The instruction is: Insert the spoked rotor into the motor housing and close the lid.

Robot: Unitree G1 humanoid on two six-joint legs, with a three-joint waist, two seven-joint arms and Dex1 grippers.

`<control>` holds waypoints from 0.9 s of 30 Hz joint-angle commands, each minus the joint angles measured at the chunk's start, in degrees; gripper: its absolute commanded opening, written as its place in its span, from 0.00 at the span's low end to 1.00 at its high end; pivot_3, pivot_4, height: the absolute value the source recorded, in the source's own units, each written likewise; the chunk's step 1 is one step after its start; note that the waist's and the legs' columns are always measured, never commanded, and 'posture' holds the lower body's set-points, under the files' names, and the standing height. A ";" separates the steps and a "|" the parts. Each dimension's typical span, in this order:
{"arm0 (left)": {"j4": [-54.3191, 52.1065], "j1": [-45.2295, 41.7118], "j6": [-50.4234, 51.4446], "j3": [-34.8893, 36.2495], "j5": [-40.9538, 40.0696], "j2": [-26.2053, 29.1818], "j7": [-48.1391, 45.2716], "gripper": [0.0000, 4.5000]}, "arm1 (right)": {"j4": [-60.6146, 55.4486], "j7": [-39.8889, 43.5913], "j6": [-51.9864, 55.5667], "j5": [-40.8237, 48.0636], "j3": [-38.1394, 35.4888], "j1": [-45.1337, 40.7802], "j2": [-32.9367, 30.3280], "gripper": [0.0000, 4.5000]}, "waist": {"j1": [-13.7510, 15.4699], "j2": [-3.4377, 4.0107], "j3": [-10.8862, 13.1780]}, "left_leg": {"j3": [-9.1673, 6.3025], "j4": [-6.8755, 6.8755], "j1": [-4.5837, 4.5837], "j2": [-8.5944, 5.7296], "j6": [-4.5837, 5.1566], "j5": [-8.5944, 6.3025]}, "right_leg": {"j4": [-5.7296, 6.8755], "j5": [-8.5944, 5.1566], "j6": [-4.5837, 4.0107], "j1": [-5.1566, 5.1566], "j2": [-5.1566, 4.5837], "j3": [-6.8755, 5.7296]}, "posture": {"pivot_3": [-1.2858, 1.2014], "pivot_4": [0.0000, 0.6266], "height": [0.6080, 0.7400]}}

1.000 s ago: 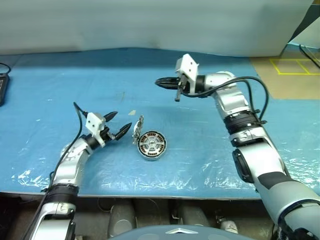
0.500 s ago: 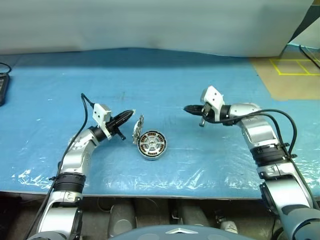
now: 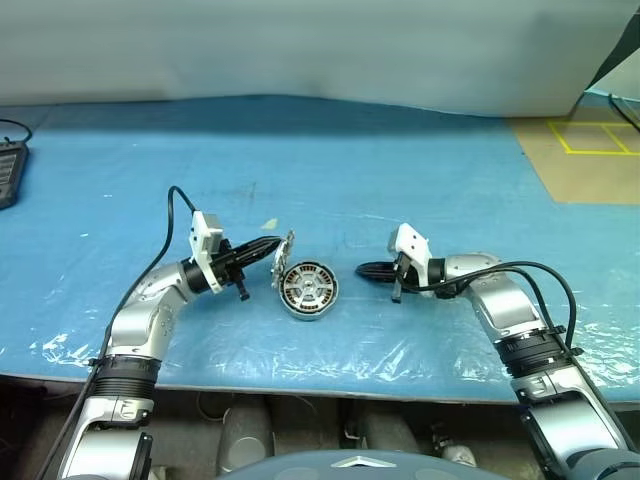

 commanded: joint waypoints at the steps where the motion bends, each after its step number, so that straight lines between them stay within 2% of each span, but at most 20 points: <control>1: -3.98 -0.48 0.97 -0.68 -1.45 -0.92 -0.16 0.00 | -1.86 0.56 -1.31 1.49 -0.69 0.10 -0.34 0.00 | 0.00 0.00 0.00 | 0.00 -0.01 -0.01 0.00 0.00 0.00 | -0.01 0.00 0.00 0.00 0.00 -0.01 | 0.52 0.24 1.00; 8: -4.99 -1.17 2.40 -6.02 1.04 -3.20 -0.52 0.00 | -3.12 -1.27 -1.42 1.61 -2.68 -0.59 -1.36 0.00 | 0.02 0.00 0.00 | -0.01 0.00 0.00 0.00 0.00 0.00 | -0.02 0.00 0.00 0.03 -0.01 -0.02 | 0.52 0.24 1.00; 17: -4.20 2.20 2.58 -10.76 5.07 0.95 -3.50 0.00 | 5.86 -6.90 -5.21 -0.38 -7.83 -6.79 -7.00 0.00 | -0.14 0.01 0.00 | -0.01 -0.02 0.07 -0.05 -0.07 0.04 | -0.02 0.01 0.01 0.05 -0.01 -0.01 | 0.52 0.24 1.00; 22: -2.62 4.83 1.49 -13.37 8.40 2.83 -4.41 0.00 | 5.12 -8.84 -4.25 0.94 -8.66 -8.27 -5.28 0.00 | -0.04 0.11 -0.06 | -0.01 -0.08 0.15 -0.03 -0.05 0.03 | -0.04 0.00 0.01 0.14 0.01 -0.02 | 0.52 0.24 1.00; 27: -2.99 5.51 1.09 -12.38 8.02 2.14 -2.83 0.00 | 2.31 -7.92 -3.89 3.78 -8.76 -7.48 -1.99 0.00 | 0.00 0.15 -0.09 | -0.01 -0.05 0.34 -0.04 0.00 0.00 | -0.04 0.00 0.01 0.35 -0.03 -0.02 | 0.52 0.24 1.00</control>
